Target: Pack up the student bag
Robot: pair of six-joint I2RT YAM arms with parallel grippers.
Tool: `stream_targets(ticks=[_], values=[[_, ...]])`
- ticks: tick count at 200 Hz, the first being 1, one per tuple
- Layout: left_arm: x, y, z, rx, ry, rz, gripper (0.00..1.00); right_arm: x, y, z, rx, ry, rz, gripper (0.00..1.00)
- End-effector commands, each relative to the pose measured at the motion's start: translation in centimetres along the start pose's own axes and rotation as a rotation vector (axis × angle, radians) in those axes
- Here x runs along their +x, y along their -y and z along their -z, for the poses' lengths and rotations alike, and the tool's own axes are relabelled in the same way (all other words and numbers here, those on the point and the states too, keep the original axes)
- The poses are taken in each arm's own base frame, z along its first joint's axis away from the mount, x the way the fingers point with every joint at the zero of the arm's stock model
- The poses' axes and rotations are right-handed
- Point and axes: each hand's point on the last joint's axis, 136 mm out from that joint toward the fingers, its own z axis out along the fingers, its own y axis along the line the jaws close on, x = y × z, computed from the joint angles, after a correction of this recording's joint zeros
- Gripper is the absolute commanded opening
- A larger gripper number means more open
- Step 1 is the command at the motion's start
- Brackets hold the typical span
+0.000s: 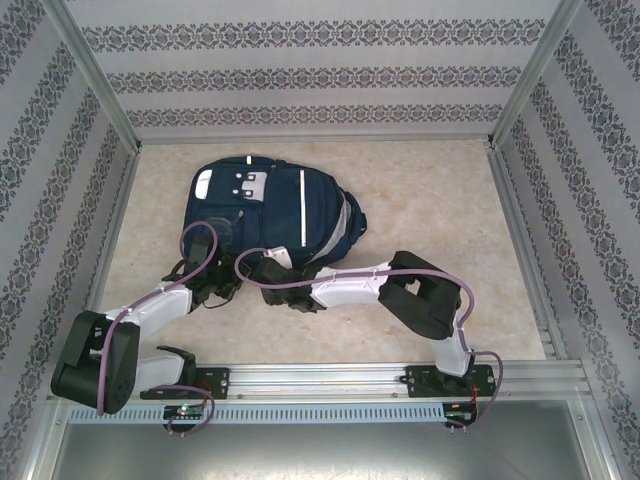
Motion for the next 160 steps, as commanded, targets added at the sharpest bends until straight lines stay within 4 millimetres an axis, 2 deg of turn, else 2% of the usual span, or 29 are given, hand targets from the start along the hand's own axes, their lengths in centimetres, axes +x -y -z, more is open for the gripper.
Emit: stream_targets(ticks=[1, 44, 87, 160], values=[[0.1, -0.3, -0.1, 0.002, 0.015, -0.040, 0.02, 0.6, 1.2, -0.2, 0.098, -0.001, -0.013, 0.45], [0.4, -1.5, -0.8, -0.017, 0.000, -0.038, 0.00, 1.0, 1.0, -0.3, 0.167, -0.020, 0.022, 0.43], [0.5, -1.5, -0.9, -0.015, -0.002, -0.049, 0.00, 1.2, 0.8, -0.5, 0.240, -0.037, 0.051, 0.44], [0.6, -1.5, -0.9, -0.012, -0.007, -0.049, 0.00, 2.0, 1.6, -0.3, 0.349, -0.056, 0.114, 0.25]])
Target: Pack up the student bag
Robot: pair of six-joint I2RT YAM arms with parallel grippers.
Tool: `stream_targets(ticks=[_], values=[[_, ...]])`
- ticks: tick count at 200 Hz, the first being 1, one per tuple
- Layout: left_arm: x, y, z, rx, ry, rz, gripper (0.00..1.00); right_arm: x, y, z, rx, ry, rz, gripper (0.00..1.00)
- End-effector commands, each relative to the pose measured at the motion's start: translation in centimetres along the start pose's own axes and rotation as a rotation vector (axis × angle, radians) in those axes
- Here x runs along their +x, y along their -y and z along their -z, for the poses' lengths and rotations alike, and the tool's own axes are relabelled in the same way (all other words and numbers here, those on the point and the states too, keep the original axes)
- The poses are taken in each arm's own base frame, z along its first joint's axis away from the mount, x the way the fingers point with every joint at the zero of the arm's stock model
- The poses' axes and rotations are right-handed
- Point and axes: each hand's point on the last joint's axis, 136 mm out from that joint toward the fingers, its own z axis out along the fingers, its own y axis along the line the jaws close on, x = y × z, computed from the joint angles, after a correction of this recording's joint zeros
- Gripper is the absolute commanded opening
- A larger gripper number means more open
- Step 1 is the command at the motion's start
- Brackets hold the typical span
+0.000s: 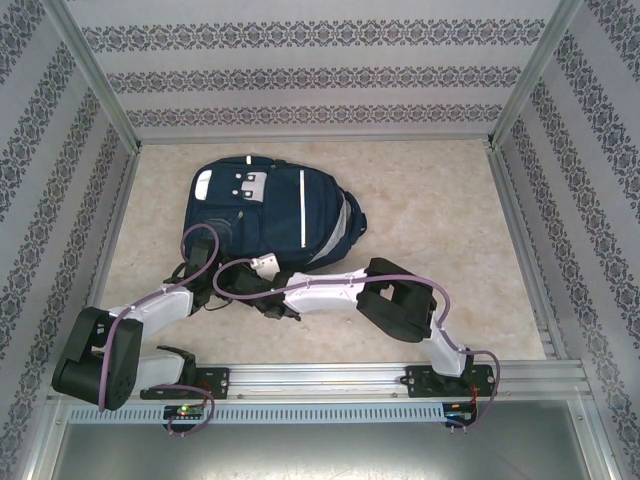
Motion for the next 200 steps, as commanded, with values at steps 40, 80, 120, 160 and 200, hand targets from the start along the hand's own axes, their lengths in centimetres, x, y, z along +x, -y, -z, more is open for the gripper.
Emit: stream_targets(ticks=[40, 80, 120, 160, 200], values=[[0.6, -1.0, -0.2, -0.023, -0.009, -0.040, 0.00, 0.7, 2.3, -0.7, 0.115, -0.007, 0.022, 0.16], [0.6, -0.9, -0.1, -0.023, -0.009, -0.041, 0.00, 0.4, 2.3, -1.1, 0.105, -0.014, 0.008, 0.18], [0.6, -0.8, 0.1, -0.024, -0.010, -0.041, 0.00, -0.4, 2.4, -2.0, 0.095, -0.015, -0.009, 0.14], [0.3, -0.5, 0.3, -0.033, 0.001, -0.043, 0.00, -0.6, 2.5, -1.3, 0.082, -0.011, -0.014, 0.00], [-1.0, -0.9, 1.4, -0.130, 0.057, -0.064, 0.00, -1.1, 3.7, 0.4, 0.065, 0.001, -0.022, 0.00]])
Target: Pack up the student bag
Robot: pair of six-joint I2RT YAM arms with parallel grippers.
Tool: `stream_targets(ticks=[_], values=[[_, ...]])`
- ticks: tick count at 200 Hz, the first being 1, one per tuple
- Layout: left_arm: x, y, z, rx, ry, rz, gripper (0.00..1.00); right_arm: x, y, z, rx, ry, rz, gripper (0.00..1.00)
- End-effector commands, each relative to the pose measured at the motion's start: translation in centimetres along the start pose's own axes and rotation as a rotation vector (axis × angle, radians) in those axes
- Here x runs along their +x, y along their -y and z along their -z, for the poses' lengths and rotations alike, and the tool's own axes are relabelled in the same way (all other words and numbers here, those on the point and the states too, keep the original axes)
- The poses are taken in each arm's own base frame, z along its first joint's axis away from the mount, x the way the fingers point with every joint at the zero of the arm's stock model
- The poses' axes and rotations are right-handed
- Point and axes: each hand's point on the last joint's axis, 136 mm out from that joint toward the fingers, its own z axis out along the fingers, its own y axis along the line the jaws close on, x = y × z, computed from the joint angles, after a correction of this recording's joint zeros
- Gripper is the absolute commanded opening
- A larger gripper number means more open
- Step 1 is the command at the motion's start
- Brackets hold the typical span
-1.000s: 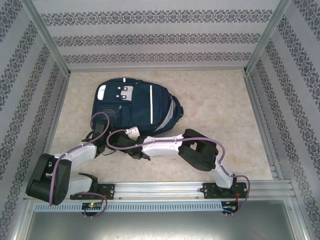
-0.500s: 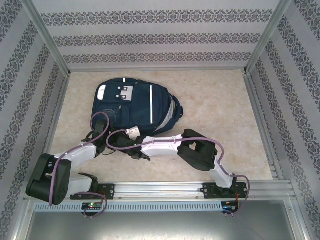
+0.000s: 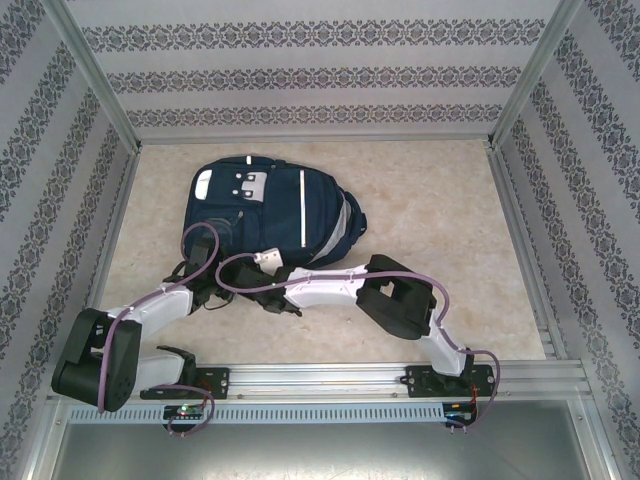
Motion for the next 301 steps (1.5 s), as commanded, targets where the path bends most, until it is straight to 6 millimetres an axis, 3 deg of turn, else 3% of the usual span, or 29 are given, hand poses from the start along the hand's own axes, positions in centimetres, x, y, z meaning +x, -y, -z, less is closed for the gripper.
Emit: stream_targets(ticks=[1, 49, 109, 147, 178, 204, 230, 266, 275, 289, 301], values=[[-0.9, -1.1, 1.1, -0.112, 0.057, -0.046, 0.00, -0.3, 2.1, 0.9, 0.025, -0.007, 0.003, 0.00], [-4.1, -2.8, 4.8, -0.226, 0.236, -0.007, 0.00, -0.1, 6.0, 2.6, 0.047, -0.014, -0.033, 0.00], [-7.5, -5.3, 7.0, -0.316, 0.288, 0.067, 0.00, -0.2, 12.9, 2.7, 0.133, -0.037, -0.072, 0.00], [-11.1, -6.0, 9.0, -0.354, 0.349, 0.101, 0.00, -2.4, 16.3, 2.8, 0.158, -0.024, -0.079, 0.00], [-13.0, -5.6, 8.6, -0.363, 0.337, 0.096, 0.00, -4.6, 17.6, 3.2, 0.149, -0.007, -0.071, 0.00], [-13.6, -4.2, 7.2, -0.327, 0.286, 0.060, 0.00, -5.7, 15.2, 3.9, 0.008, 0.012, -0.038, 0.00], [-15.1, -2.7, 6.3, -0.323, 0.259, -0.001, 0.00, -5.6, 10.0, 5.7, -0.199, 0.022, 0.017, 0.00], [-18.3, -1.3, 6.0, -0.397, 0.261, -0.088, 0.01, -4.0, 3.4, 7.2, -0.339, -0.028, 0.096, 0.00], [-18.8, -0.8, 5.9, -0.394, 0.252, -0.095, 0.08, -3.8, 1.9, 7.5, -0.382, -0.037, 0.103, 0.00], [-19.0, 0.0, 6.0, -0.378, 0.239, -0.100, 0.34, -3.7, 0.0, 8.0, -0.436, -0.045, 0.102, 0.00], [-18.6, 0.8, 6.3, -0.350, 0.226, -0.098, 0.49, -3.7, -1.6, 8.3, -0.484, -0.055, 0.111, 0.00]])
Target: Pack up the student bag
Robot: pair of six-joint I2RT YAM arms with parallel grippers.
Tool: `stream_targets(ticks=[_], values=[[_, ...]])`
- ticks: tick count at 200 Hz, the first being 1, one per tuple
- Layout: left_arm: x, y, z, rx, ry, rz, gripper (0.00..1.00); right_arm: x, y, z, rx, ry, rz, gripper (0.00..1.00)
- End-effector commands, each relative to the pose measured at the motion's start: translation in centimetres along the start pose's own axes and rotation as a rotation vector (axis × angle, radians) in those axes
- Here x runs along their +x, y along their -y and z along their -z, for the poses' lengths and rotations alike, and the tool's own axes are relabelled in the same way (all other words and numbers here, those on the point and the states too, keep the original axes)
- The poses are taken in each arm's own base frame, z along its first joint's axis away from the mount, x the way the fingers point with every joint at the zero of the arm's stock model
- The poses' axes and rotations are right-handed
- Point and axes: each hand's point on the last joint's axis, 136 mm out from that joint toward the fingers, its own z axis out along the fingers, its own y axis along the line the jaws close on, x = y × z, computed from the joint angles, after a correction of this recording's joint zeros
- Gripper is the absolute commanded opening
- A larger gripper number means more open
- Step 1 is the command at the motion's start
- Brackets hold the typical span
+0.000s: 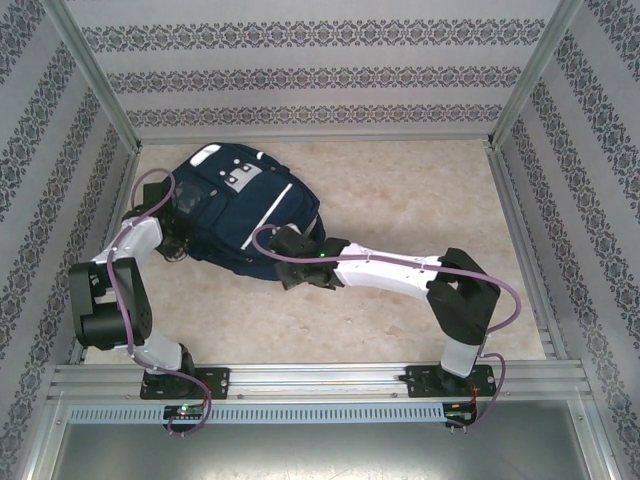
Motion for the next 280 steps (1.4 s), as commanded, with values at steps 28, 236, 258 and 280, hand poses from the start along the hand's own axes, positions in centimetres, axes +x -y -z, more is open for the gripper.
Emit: stream_targets(ticks=[28, 236, 258, 280], values=[[1.7, 1.7, 3.8, 0.093, -0.035, -0.006, 0.57, -0.2, -5.2, -0.6, -0.142, -0.041, 0.012, 0.00], [15.8, 0.3, 3.8, 0.128, -0.135, 0.143, 0.00, 0.5, -2.8, -1.5, -0.088, -0.061, 0.001, 0.00], [15.3, -1.4, 3.9, 0.090, -0.120, 0.170, 0.00, 0.5, 1.0, -1.2, -0.011, -0.056, -0.020, 0.00], [14.6, -2.5, 4.2, 0.070, -0.102, 0.174, 0.00, 0.3, 5.0, -0.8, 0.043, -0.053, -0.058, 0.00]])
